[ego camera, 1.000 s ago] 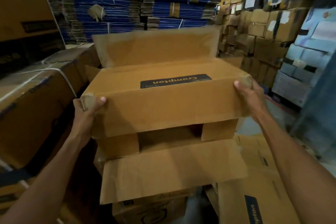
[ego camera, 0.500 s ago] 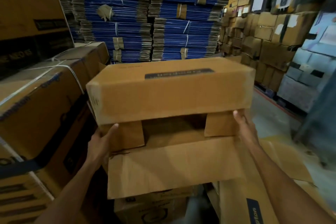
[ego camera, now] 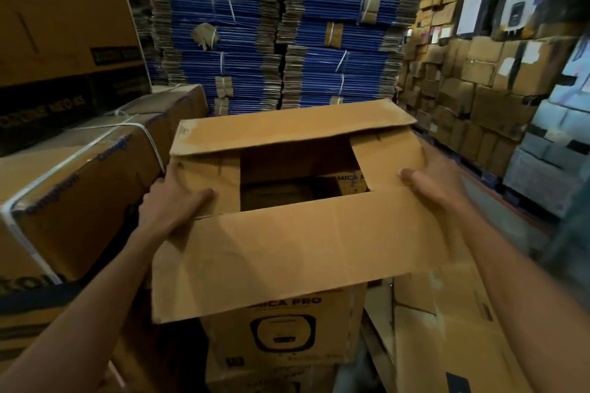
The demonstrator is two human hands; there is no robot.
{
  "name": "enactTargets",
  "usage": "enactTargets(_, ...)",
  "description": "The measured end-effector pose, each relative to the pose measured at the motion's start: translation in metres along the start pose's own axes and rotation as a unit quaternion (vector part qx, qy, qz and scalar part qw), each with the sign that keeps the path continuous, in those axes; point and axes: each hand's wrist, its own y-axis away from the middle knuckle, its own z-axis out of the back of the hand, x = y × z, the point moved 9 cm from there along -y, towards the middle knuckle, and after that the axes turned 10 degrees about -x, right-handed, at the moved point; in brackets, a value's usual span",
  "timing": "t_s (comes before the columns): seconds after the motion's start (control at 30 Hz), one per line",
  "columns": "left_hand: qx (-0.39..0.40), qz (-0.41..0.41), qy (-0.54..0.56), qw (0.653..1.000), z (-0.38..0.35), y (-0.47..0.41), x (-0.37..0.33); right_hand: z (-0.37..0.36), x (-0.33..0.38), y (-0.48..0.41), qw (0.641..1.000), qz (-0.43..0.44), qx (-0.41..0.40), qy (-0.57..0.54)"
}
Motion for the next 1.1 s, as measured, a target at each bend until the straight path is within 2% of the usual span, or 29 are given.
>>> enactTargets(0.1,-0.004,-0.015,-0.035,0.999,-0.003,-0.001,-0.001,-0.005,0.006,0.005,0.992,0.047,-0.02,0.111)
enactTargets(0.17,0.003,-0.036,-0.07,0.997,-0.007,-0.001,-0.004,-0.006,0.027,0.012,0.97,0.138,-0.055,0.195)
enactTargets(0.23,0.007,-0.079,-0.109,0.991,-0.009,-0.001,-0.015,-0.017,0.062,0.033,0.954,0.245,-0.041,0.168)
enactTargets(0.3,0.008,-0.136,-0.167,0.977,-0.013,-0.004,-0.028,-0.039,0.087,0.062,0.952,0.285,0.027,0.11)
enactTargets(0.33,0.007,-0.16,-0.197,0.967,-0.014,-0.006,-0.036,-0.048,0.094,0.074,0.949,0.295,0.034,0.109)
enactTargets(0.5,-0.014,-0.234,-0.295,0.926,-0.017,-0.019,-0.066,-0.048,0.101,0.096,0.929,0.338,-0.123,0.092)
enactTargets(0.6,-0.018,-0.277,-0.33,0.902,-0.024,-0.016,-0.089,-0.046,0.099,0.099,0.921,0.345,-0.163,0.08)
enactTargets(0.67,-0.055,-0.249,-0.305,0.918,-0.021,-0.014,-0.098,-0.046,0.097,0.098,0.919,0.346,-0.175,0.076)
enactTargets(0.77,-0.116,-0.221,-0.206,0.946,-0.008,-0.019,-0.108,-0.044,0.092,0.101,0.914,0.348,-0.203,0.054)
enactTargets(0.93,-0.21,-0.296,-0.129,0.923,0.018,-0.056,-0.135,-0.04,0.079,0.119,0.894,0.367,-0.254,0.028)
enactTargets(1.0,-0.203,-0.302,-0.13,0.922,0.021,-0.077,-0.142,-0.039,0.074,0.125,0.887,0.371,-0.273,0.027)
enactTargets(1.1,-0.15,-0.299,-0.148,0.93,0.011,-0.107,-0.146,-0.038,0.069,0.131,0.876,0.378,-0.3,0.022)
